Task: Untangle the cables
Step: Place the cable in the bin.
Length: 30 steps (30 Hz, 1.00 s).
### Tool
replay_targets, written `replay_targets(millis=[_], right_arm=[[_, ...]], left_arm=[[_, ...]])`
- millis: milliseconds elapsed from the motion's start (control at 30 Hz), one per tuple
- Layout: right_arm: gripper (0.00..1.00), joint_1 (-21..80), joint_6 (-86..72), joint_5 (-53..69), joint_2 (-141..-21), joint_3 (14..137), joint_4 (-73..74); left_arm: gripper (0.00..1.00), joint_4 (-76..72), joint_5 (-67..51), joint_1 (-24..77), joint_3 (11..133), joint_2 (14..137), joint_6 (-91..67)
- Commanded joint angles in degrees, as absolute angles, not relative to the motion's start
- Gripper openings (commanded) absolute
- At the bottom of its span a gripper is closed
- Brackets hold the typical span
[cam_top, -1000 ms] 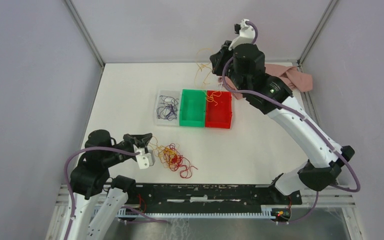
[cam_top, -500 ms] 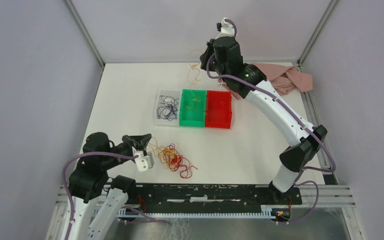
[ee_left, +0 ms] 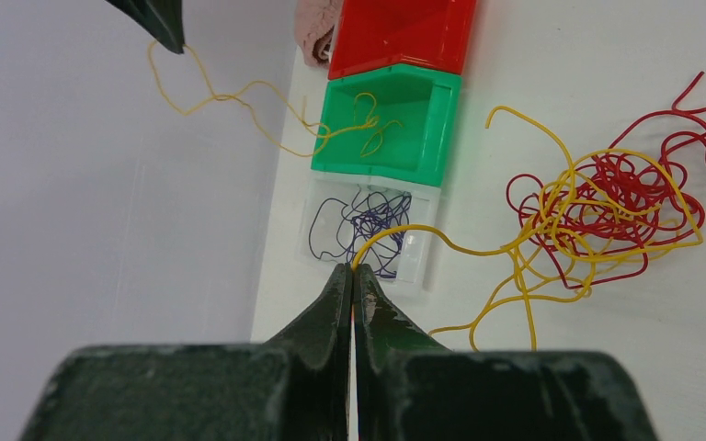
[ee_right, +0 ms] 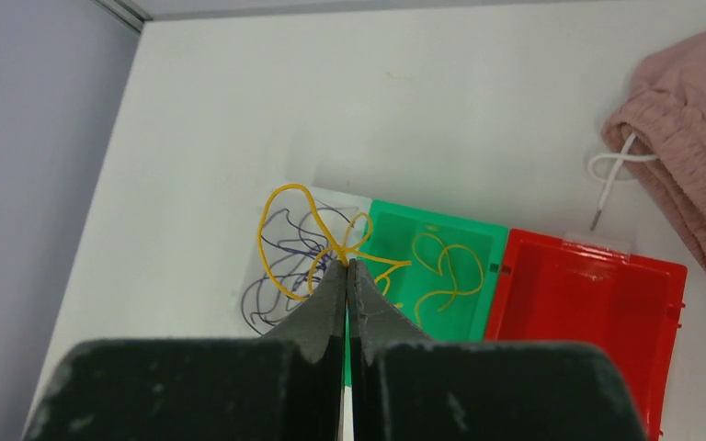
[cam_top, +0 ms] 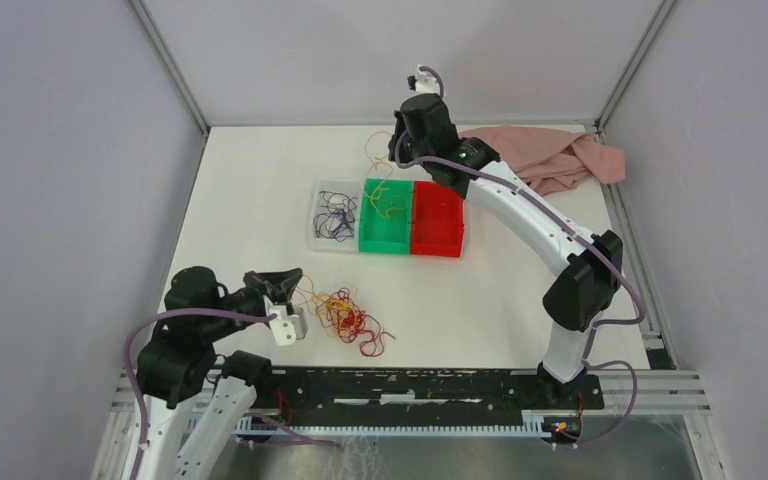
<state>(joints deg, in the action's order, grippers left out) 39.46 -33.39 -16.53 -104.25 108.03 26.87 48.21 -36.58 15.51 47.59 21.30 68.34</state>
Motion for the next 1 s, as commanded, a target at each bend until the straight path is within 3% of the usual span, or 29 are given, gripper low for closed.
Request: replay_targets(millis=[0,367,967], right_arm=[[0.00,39.2,-33.4,-16.2,-105.0,104.2,25.1],[0.00,39.2,-31.8,-15.5,-110.1,100.5,26.9],[0.00,41.2,-29.6,-16.5,-127.5,111.1,33.1]], left_arm=[[0.03,48.0,-37.6,15.4,47.5,20.6,71.5],[0.03,48.0,-37.8,15.3,47.4,20.8,72.1],[0.03,48.0,-37.0,15.4,46.9,21.3,73.1]])
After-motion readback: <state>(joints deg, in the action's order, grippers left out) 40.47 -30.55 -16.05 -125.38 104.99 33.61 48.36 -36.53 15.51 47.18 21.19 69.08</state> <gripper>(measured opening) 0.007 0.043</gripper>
